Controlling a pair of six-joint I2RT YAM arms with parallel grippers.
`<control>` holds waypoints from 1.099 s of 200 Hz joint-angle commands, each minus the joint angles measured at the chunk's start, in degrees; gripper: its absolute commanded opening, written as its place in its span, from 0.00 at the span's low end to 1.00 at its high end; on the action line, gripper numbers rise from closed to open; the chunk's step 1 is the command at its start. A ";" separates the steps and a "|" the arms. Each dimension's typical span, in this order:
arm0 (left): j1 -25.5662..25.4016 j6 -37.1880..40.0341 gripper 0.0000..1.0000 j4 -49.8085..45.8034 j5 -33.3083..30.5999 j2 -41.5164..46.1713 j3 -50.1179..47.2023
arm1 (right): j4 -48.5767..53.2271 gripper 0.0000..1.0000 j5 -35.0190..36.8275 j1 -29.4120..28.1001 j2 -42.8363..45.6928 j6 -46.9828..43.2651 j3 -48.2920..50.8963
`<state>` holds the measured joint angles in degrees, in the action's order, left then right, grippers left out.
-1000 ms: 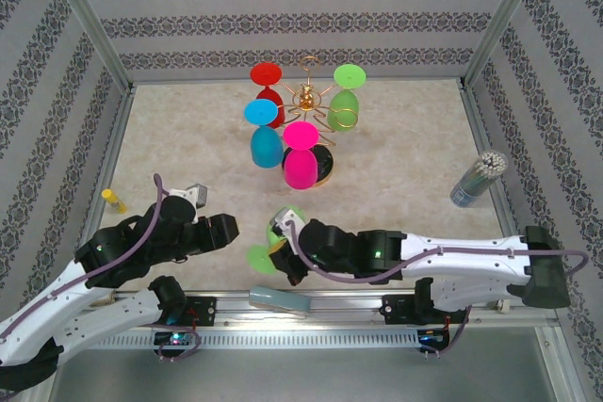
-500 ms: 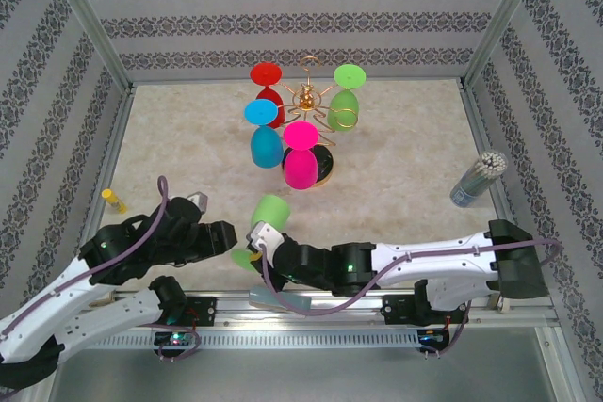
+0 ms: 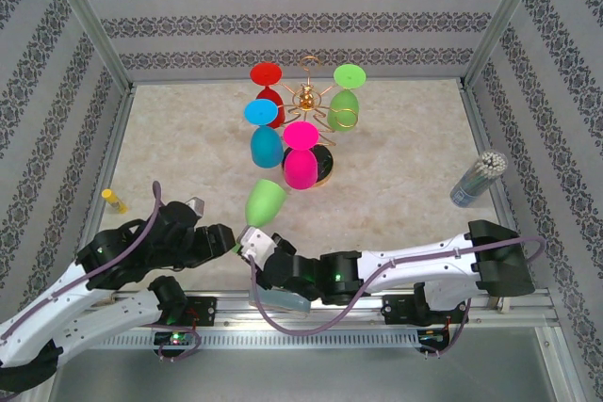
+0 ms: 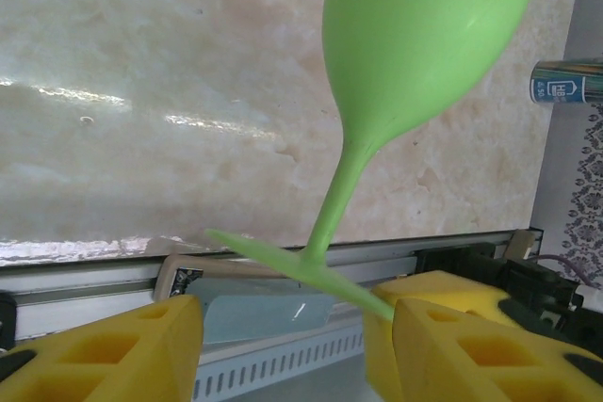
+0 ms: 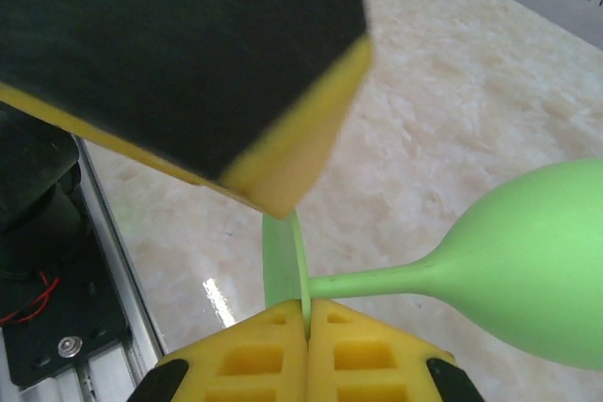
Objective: Take the wine glass off the wine glass rack
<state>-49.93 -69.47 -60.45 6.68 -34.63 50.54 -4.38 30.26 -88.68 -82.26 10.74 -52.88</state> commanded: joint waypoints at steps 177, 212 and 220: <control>2.42 -6.20 0.42 11.48 2.84 -1.40 -5.48 | -8.78 0.00 12.56 -3.51 -1.68 -9.59 2.19; 3.08 -6.36 0.40 11.00 2.25 -0.75 -5.72 | -8.97 0.00 12.19 -3.51 -0.42 -9.53 2.91; 3.24 -6.46 0.40 10.91 2.03 -0.48 -5.93 | -8.91 0.00 12.19 -3.51 -0.19 -9.60 2.96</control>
<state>-47.86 -75.31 -50.48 9.43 -36.21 45.58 -11.55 41.17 -91.66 -84.44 2.13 -50.83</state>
